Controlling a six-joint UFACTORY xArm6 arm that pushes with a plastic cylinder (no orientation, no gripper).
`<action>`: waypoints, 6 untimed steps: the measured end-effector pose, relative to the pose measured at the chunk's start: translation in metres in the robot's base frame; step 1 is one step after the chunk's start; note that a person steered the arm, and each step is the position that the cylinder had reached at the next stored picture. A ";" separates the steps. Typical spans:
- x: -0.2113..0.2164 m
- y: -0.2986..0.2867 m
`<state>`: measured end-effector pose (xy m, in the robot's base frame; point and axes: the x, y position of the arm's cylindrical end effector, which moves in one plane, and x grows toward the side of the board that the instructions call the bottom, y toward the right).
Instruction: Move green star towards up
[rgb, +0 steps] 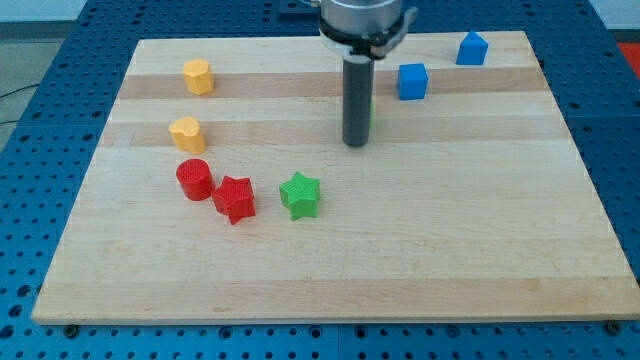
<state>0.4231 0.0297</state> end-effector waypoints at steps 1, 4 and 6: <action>0.074 0.011; 0.088 -0.072; 0.030 -0.065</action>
